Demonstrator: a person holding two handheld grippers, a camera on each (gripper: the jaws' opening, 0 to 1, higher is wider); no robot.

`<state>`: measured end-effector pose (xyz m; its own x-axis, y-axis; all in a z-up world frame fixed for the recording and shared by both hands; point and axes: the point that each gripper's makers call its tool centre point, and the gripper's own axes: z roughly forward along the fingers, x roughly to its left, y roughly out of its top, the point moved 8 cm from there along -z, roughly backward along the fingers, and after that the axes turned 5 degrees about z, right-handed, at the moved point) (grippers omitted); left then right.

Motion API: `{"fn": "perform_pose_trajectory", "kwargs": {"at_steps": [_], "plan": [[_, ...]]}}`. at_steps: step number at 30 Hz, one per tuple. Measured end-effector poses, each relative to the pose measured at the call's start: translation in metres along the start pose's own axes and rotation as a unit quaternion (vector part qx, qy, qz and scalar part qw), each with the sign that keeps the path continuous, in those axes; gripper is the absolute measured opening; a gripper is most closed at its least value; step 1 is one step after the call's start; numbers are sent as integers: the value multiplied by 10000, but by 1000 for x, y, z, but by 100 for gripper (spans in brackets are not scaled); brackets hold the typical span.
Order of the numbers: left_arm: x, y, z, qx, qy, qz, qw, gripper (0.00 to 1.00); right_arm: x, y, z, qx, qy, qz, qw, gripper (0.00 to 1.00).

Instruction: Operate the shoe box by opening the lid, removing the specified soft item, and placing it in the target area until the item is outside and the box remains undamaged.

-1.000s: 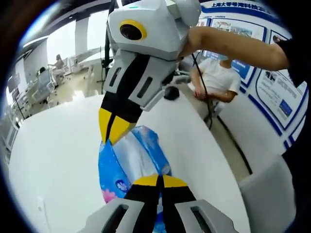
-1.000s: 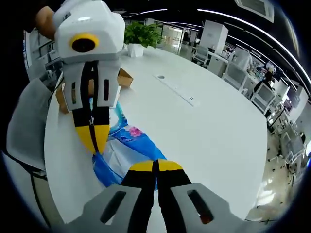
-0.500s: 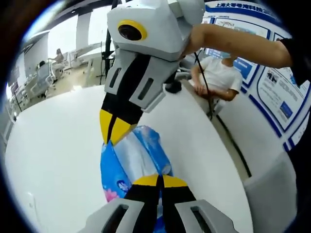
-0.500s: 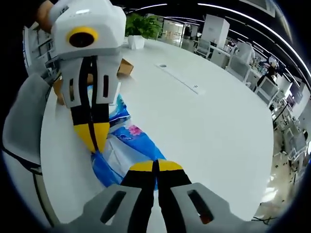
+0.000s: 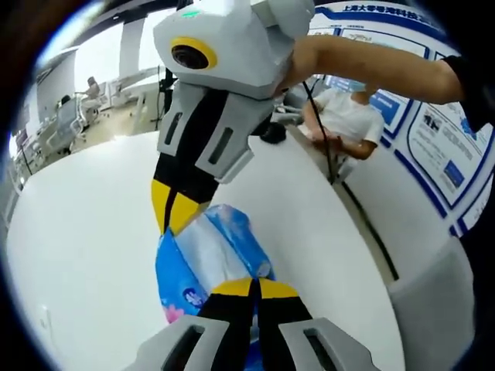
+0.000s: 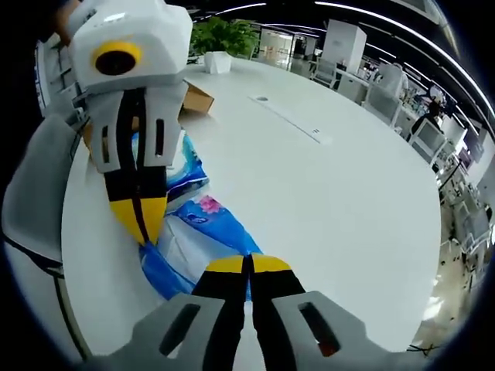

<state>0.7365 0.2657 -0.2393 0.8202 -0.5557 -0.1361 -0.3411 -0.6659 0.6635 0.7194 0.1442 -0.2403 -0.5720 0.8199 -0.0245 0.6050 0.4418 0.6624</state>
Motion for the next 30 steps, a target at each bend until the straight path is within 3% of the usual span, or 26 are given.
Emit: {"fn": "perform_pose_trajectory", "kwargs": {"at_steps": [14,23,30], "plan": [[-3,1,-4,87,76,158,9998,4,2,0,-3,49,-73,19,10000,4],[-6,2,-17,107,229,285,9993,10,5,1,-12,83,-150,65,9998,10],[-13,5,-35,-45,415,251,9988,16,10,6,-24,29,-278,125,9995,14]]}}
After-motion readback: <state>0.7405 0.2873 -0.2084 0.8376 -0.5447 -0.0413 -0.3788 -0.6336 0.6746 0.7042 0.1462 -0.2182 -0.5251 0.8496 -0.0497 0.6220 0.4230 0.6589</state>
